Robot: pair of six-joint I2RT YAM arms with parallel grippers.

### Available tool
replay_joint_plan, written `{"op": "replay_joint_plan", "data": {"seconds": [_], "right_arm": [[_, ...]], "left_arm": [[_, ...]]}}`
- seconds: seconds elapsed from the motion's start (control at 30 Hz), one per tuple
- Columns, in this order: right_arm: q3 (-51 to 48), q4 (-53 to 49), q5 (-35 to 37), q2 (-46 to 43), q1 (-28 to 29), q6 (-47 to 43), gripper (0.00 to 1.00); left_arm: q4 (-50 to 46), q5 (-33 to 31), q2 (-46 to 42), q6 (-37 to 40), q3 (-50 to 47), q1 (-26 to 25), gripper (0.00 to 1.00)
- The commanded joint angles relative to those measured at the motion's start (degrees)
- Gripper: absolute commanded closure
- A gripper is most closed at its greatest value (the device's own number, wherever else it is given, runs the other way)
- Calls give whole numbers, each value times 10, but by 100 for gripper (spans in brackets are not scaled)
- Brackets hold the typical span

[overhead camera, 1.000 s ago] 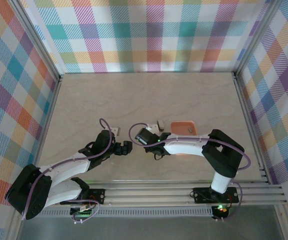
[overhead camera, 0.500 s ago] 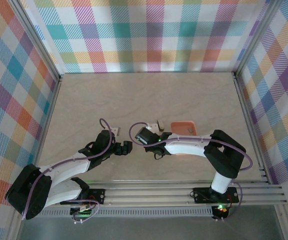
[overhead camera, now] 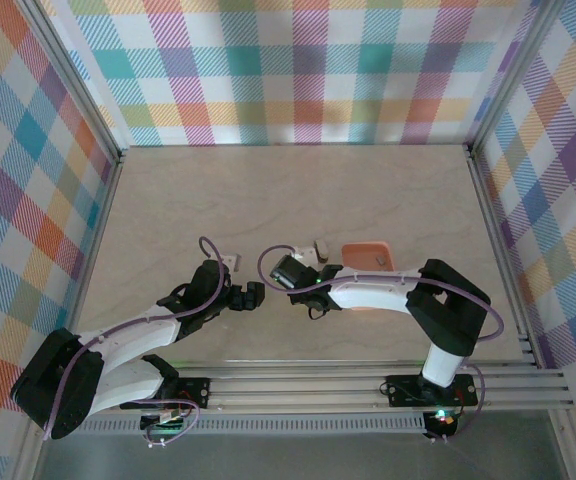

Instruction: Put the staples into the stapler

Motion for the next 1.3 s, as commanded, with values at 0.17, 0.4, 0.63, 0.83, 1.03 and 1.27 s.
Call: {"op": "replay_joint_plan", "data": {"seconds": [0.17,0.4,0.63,0.83,1.03,1.27], "right_arm": [[2,-10,8,10,2,1,82],[1,-12,8,7,1,3,82],[0,-12,14,-19,1,-11,82],[-2,-18,18,-24,1,-11,82],[-7,-15,10,-13,0,-4,82],[-5,-14,0,0,-2,-2,82]], "left_arm": [[4,-5,-10,10,-4,-8,0],[4,-5,-10,11,-4,-8,0],[5,-4,-10,12,-4,-8,0],[6,-4,-9,11,-4,-8,0],[5,-4,-9,12,-2,-7,0],[5,-5,-9,13,-2,-8,0]]}}
